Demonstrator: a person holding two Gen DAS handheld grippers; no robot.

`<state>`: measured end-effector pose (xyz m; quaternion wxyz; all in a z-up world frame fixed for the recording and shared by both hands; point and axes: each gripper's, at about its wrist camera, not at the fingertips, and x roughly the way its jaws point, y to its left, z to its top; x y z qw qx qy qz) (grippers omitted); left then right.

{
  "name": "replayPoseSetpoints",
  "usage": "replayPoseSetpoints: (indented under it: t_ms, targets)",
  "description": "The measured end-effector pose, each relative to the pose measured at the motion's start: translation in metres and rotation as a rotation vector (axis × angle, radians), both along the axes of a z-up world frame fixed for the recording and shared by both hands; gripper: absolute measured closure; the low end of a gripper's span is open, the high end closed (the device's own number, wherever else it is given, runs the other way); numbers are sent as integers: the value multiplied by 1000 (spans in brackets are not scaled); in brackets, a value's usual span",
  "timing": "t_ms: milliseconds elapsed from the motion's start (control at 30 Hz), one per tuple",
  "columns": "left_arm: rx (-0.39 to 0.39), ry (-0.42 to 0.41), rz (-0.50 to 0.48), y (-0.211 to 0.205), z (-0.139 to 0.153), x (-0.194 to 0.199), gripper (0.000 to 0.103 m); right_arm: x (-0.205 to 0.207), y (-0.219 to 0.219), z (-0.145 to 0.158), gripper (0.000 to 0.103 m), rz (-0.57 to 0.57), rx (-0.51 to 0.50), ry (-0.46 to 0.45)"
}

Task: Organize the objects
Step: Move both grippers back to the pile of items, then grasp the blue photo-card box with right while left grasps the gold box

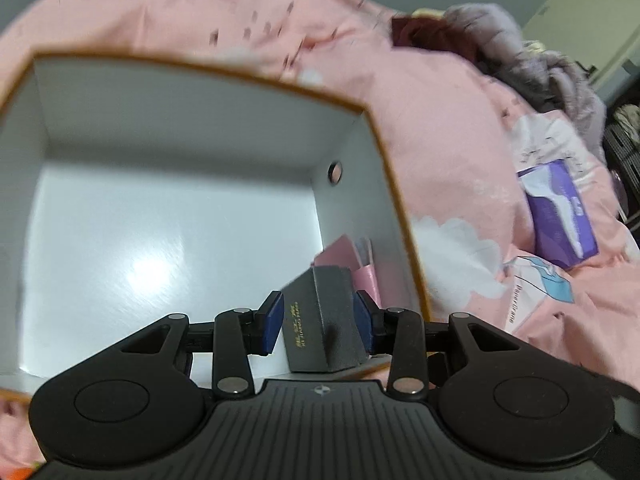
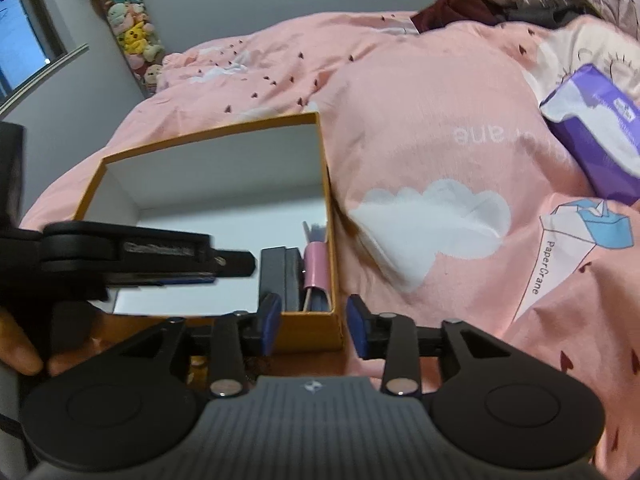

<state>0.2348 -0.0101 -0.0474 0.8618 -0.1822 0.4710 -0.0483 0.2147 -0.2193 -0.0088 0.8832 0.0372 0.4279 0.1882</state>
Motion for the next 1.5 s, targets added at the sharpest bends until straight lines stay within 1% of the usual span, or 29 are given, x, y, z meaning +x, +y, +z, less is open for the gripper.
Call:
replayPoseSetpoints:
  t_ms: [33,133,167,200,233,267,300,333,367,500,567,667,733,833,900,967,1000,1067,1133,1233,1333,1433,1500]
  targets:
    - [20,-36,-21,0,10,-9,60,-6,-1,4,53,8,-1,-17]
    - [76,-136,-78,1,37,-43,60,-28,-1,15,53,35,-11,-77]
    - [85,-159,-98,1,45,-55,60,-35,-1,18,48,39,-10,-95]
    - [92,-176,-118,1,52,-66,60,-44,-2,20,39,42,-4,-117]
    - [98,-190,-139,3,58,-79,60,-54,-4,22,35,45,11,-150]
    - [102,-196,-155,4,62,-90,60,-66,-6,23,27,47,31,-189]
    - [106,-200,-155,6,65,-101,60,-76,-8,24,23,54,44,-221]
    - [108,-197,-164,10,67,-113,60,-86,-7,23,23,72,41,-234]
    - [110,-189,-164,13,67,-124,59,-93,-5,22,23,96,30,-223]
    - [147,-142,-132,21,60,-161,57,-115,0,14,23,164,46,-138]
    - [173,-134,-118,21,54,-179,57,-122,4,5,24,176,59,-68]
    - [195,-116,-75,22,44,-205,51,-132,10,-8,27,207,91,37]
    - [192,-93,-41,24,34,-219,48,-142,14,-17,27,227,107,108]
    - [182,-55,-16,27,23,-238,48,-155,16,-29,27,222,110,217]
    - [167,-40,-9,27,16,-248,48,-161,13,-32,28,210,122,262]
    - [141,-28,-5,29,10,-255,48,-166,9,-33,28,194,118,291]
    - [125,-18,0,30,7,-257,48,-165,7,-33,28,185,98,318]
    - [106,18,11,31,-1,-257,48,-165,6,-38,28,162,98,367]
    - [111,38,10,30,-4,-256,48,-167,4,-46,28,152,128,438]
    - [104,31,7,30,-5,-258,48,-167,5,-60,28,144,159,512]
    - [98,29,13,31,-5,-258,48,-162,9,-76,28,117,187,560]
    - [99,29,18,33,-5,-258,48,-158,18,-84,28,112,187,576]
    - [95,30,28,35,-5,-259,48,-157,22,-83,34,116,168,571]
